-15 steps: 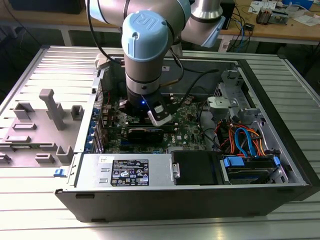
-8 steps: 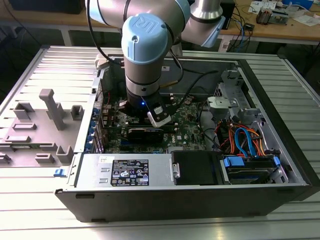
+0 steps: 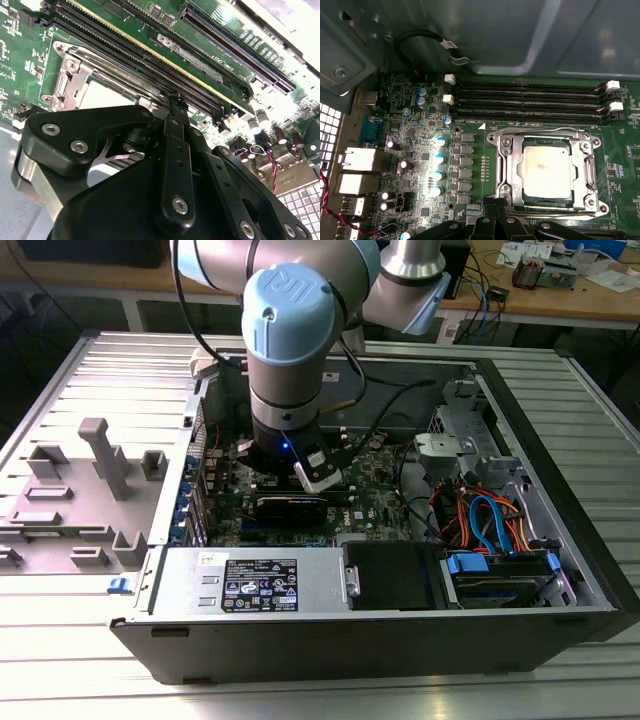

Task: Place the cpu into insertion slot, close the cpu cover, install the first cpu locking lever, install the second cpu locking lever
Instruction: 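Install the second cpu locking lever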

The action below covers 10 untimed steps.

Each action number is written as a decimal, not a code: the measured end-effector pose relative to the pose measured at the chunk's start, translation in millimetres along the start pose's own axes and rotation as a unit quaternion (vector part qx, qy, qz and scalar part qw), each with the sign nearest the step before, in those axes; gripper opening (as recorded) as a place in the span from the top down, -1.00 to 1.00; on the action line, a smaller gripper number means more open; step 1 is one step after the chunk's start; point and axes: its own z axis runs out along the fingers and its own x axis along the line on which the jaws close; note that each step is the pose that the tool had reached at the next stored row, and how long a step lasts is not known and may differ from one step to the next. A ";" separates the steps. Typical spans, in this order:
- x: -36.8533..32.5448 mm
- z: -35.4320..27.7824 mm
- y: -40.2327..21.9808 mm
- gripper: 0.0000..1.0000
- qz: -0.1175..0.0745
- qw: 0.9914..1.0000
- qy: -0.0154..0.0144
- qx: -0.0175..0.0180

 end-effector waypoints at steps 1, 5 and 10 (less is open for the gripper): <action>0.1 0.2 0.0 0.79 0.000 1.000 0.000 0.000; 1.6 0.8 0.3 0.79 0.000 1.000 0.000 0.001; 1.6 1.6 4.0 0.79 0.000 1.000 0.000 0.001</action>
